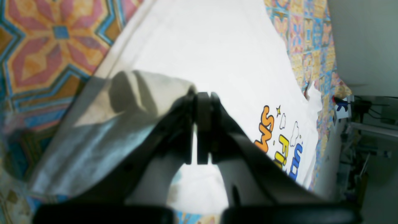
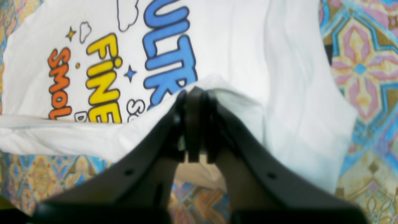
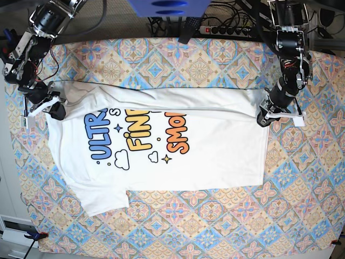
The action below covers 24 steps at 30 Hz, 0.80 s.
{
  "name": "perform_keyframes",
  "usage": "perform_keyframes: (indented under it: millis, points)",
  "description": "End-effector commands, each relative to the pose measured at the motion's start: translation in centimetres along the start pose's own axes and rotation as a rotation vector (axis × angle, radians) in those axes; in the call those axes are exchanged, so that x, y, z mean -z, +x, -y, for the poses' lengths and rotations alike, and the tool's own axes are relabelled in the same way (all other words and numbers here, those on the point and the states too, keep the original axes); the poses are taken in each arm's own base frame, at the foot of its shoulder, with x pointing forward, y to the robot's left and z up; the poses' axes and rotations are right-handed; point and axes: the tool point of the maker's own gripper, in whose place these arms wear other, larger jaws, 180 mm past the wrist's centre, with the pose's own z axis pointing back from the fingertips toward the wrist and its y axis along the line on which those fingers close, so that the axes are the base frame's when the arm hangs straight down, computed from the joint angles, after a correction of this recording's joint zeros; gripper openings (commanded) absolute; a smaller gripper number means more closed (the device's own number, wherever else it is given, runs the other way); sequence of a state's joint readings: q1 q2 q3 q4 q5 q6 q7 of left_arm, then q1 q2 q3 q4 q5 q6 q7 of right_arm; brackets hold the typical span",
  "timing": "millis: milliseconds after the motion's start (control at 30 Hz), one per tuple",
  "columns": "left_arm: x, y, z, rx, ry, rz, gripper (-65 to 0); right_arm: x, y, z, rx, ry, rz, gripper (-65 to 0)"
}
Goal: Fold the T-shirt properly
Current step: 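Lift the hem with both grippers and pull it toward the collar, then lay the hem down near the collar and open both grippers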
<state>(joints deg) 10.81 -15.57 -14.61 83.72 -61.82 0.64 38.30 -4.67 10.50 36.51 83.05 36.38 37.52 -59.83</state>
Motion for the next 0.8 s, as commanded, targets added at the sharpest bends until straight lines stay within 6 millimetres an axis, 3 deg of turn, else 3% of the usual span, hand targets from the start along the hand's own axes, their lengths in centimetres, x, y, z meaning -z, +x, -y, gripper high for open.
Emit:
perform_keyframes:
  millis: [0,267,367,433,567,700,767]
  points:
    - [-0.1,1.4,0.5,0.01,-0.019,0.033,-65.0,-0.3,2.6,0.1,-0.031,0.001,0.063,-64.2]
    - [1.0,1.0,1.6,0.013,-0.038,0.015,-65.0,1.2,5.0,-0.3,-0.015,0.023,0.101,-63.5]
    - [0.9,1.0,1.5,0.012,-0.036,0.015,-63.5,0.8,5.2,-0.4,-0.034,0.017,0.106,-57.0]
    - [0.8,1.1,1.3,0.014,-0.032,0.014,-57.3,0.2,6.2,-0.8,-0.066,0.011,0.131,-49.7]
    - [-0.1,0.8,0.8,0.048,-0.019,-0.036,-38.7,-1.5,4.0,-0.5,-0.11,-0.023,0.079,-36.2]
    - [-1.5,-0.3,1.1,0.082,-0.03,-0.087,-23.1,-3.8,2.5,-0.5,-0.177,-0.061,0.043,-34.4]
    - [-2.8,-0.5,-0.2,0.074,-0.003,-0.08,-18.5,-4.8,1.5,-0.6,-0.205,-0.075,0.022,-34.5]
